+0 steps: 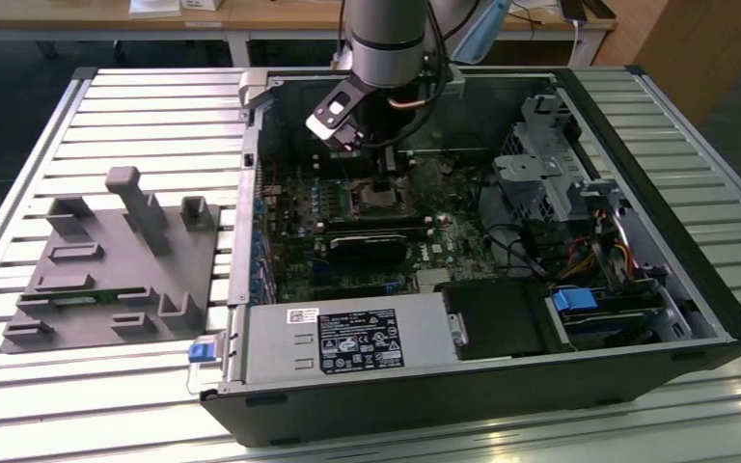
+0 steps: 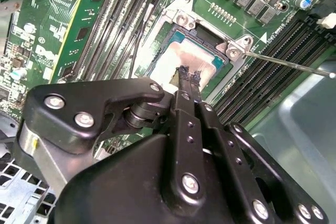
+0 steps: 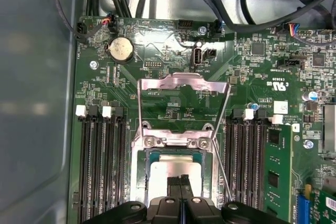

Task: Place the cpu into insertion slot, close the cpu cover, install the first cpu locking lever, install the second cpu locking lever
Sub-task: 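Close the cpu cover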

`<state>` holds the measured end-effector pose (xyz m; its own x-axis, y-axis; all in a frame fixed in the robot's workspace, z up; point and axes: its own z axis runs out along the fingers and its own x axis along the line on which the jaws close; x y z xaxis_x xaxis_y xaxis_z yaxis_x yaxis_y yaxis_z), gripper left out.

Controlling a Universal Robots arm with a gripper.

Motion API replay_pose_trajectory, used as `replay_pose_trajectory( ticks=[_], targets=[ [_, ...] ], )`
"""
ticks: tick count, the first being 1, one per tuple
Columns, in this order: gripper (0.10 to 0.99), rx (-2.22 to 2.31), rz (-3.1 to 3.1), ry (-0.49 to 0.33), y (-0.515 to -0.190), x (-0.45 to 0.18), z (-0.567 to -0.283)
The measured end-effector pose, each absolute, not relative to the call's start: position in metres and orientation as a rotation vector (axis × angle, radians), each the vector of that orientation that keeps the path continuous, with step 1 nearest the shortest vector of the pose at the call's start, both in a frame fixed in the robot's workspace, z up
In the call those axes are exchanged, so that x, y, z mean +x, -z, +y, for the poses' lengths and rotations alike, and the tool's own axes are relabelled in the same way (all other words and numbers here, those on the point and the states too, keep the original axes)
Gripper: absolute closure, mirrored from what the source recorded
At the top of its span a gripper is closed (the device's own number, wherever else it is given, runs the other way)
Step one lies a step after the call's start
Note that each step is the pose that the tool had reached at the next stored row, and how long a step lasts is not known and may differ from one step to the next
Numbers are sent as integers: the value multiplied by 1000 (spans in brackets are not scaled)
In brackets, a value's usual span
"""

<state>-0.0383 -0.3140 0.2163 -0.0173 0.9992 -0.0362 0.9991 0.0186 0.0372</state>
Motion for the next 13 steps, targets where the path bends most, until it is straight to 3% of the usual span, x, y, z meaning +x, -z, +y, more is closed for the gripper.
replay_pose_trajectory(
  ticks=[13],
  targets=[
    [965,2165,2204,-2,-245,-38,-314]
  ],
)
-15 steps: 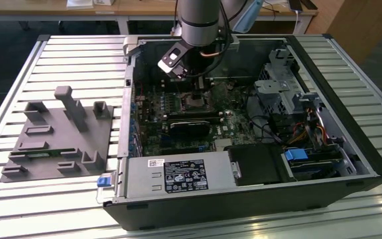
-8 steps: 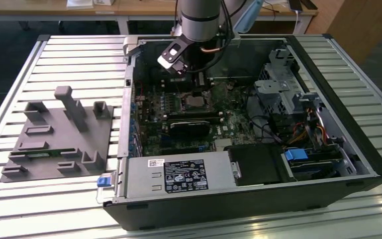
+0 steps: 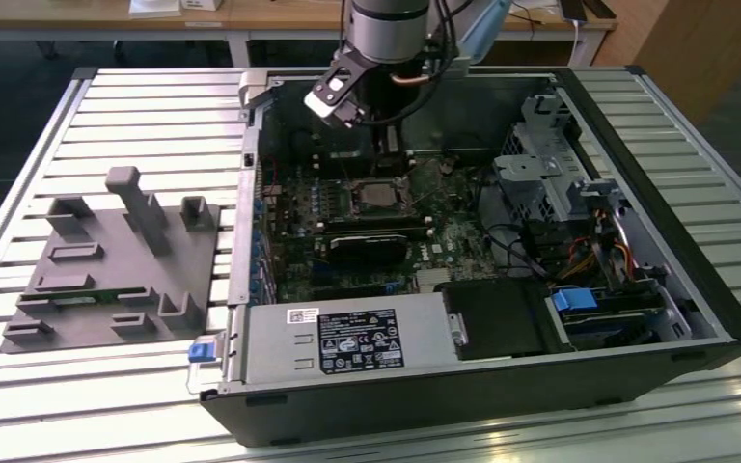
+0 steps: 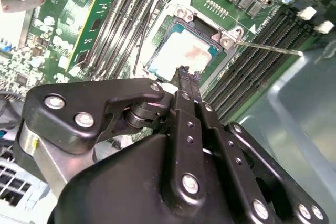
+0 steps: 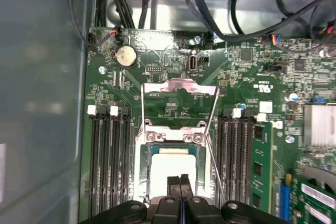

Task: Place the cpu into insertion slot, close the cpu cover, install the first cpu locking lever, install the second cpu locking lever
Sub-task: 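Close the cpu cover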

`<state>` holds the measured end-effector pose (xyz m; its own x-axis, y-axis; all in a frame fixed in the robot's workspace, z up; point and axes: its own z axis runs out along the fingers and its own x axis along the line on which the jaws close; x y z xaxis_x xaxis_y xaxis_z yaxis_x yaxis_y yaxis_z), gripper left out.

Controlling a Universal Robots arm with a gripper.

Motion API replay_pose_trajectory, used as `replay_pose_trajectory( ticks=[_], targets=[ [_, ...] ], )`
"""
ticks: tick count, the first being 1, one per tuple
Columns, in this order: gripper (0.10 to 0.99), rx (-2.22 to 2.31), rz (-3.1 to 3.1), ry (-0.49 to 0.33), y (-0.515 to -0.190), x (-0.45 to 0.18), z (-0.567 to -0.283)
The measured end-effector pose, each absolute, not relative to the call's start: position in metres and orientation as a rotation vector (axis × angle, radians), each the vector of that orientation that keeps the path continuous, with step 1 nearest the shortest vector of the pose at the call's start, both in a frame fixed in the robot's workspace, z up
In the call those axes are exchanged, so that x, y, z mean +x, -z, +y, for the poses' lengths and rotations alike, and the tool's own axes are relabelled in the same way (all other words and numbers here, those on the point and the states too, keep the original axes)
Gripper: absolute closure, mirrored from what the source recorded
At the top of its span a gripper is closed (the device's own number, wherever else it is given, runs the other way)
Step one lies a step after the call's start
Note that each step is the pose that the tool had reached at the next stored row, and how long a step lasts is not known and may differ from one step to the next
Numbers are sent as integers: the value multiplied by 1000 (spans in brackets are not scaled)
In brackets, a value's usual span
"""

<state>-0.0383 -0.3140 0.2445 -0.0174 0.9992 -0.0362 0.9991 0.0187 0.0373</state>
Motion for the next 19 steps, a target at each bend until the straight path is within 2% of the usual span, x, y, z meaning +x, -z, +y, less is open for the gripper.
replay_pose_trajectory(
  ticks=[10,19],
  targets=[
    [965,2178,2216,-30,-266,-39,-314],
    [965,2190,2207,-33,-267,-39,-317]
  ],
)
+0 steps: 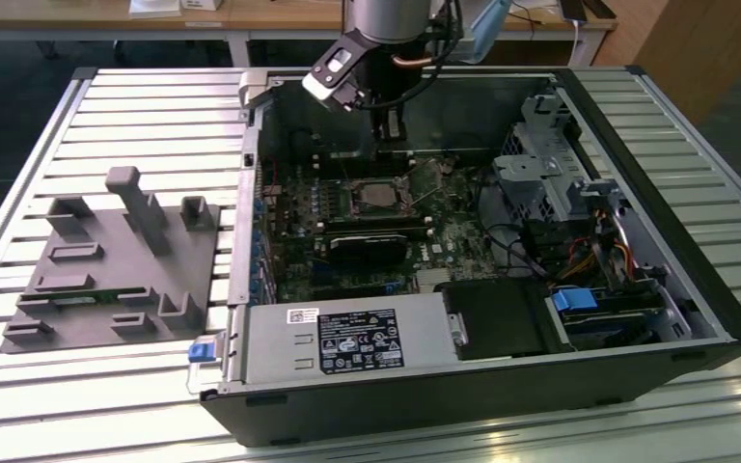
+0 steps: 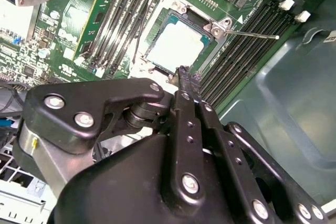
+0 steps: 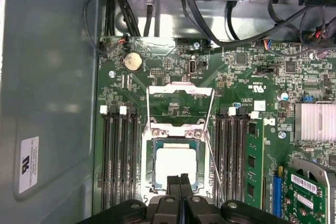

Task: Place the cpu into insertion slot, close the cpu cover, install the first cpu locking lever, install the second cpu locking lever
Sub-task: 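Close the cpu cover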

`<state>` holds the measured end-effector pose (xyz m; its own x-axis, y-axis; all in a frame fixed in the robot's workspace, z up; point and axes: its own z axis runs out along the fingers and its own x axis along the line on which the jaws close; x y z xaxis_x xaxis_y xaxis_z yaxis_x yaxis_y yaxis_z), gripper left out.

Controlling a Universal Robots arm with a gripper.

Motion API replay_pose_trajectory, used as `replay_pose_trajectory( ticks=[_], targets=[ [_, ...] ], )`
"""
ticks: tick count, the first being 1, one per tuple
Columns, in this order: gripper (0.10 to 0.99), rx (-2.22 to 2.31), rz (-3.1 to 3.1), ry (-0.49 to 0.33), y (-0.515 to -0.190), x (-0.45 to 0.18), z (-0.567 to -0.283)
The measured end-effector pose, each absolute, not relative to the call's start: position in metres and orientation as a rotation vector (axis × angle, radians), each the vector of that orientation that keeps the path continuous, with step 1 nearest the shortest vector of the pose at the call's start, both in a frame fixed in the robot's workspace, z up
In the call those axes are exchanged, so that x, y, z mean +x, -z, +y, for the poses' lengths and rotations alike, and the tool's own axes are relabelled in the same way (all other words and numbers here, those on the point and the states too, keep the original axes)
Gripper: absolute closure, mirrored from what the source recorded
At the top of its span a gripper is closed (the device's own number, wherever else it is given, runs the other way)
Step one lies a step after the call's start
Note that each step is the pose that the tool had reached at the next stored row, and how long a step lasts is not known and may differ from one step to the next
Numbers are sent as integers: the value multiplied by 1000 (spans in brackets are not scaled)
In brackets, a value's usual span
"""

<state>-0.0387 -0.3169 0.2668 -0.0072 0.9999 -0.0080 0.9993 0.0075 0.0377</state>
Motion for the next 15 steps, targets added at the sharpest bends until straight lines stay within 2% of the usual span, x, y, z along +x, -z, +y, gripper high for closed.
replay_pose_trajectory(
  ticks=[15],
  targets=[
    [965,2200,2200,-29,-265,-11,-316]
  ],
)
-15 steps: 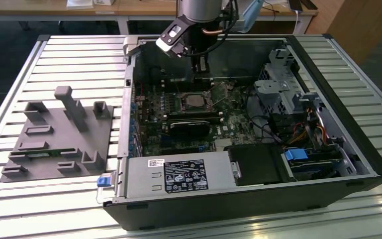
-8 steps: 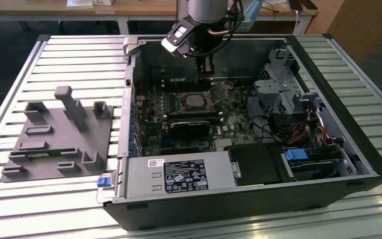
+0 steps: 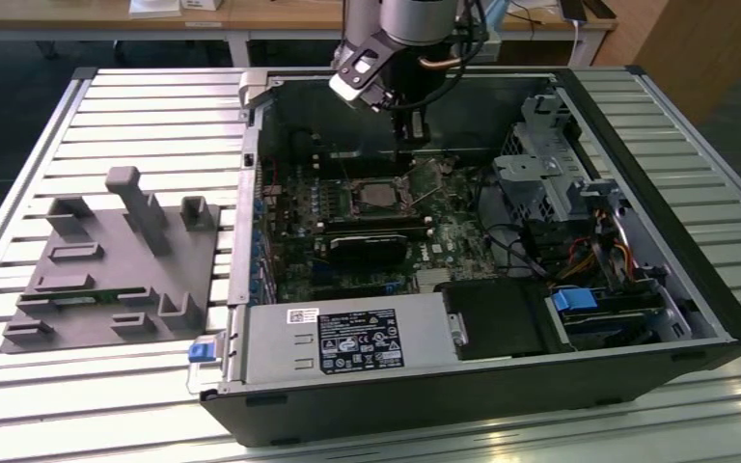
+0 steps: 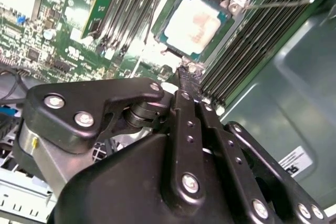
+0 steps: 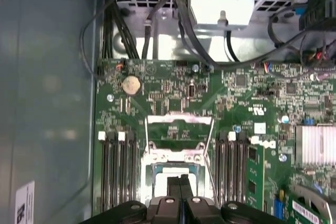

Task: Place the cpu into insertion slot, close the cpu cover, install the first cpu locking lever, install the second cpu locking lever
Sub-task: 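Close the cpu cover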

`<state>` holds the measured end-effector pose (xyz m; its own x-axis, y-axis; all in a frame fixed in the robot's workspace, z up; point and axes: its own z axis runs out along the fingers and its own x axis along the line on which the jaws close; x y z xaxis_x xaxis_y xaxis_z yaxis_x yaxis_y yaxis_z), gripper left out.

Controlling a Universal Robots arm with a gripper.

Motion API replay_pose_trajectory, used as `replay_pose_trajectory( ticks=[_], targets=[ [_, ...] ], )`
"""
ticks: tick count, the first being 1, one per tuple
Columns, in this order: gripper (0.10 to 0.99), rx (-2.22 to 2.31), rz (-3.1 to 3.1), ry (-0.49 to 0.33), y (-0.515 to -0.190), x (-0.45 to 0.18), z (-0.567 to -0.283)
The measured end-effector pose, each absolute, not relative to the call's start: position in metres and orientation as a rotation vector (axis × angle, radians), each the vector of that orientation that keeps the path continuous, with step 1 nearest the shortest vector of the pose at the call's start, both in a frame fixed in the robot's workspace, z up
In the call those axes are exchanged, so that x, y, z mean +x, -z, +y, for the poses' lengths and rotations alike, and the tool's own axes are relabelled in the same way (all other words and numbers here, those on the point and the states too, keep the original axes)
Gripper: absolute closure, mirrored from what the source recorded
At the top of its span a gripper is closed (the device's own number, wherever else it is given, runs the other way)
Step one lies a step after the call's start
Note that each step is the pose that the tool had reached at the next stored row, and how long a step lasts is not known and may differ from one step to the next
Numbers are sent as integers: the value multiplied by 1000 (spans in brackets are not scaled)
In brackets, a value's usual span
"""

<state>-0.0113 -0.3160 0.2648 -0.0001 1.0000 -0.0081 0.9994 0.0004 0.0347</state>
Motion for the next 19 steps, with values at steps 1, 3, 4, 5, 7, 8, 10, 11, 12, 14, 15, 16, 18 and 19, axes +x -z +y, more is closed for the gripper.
replay_pose_trajectory(
  ticks=[1,3,4,5,7,8,10,11,12,14,15,16,18,19],
  targets=[
    [965,2200,2200,-29,-265,-10,-316],
    [965,2205,2195,-29,-264,-7,-315],
    [965,2209,2191,-29,-264,-6,-315],
    [965,2212,2188,-29,-264,-5,-315],
    [965,2215,2186,-28,-263,-2,-315],
    [965,2215,2185,-28,-263,0,-315],
    [965,2216,2185,-27,-263,3,-315],
    [965,2216,2185,-27,-262,5,-314],
    [965,2216,2186,-26,-262,7,-314],
    [965,2217,2186,-26,-262,10,-313],
    [965,2217,2186,-26,-261,11,-313],
    [965,2217,2186,-25,-261,13,-313],
    [965,2218,2185,-25,-261,16,-312],
    [965,2219,2184,-25,-261,18,-312]
  ],
)
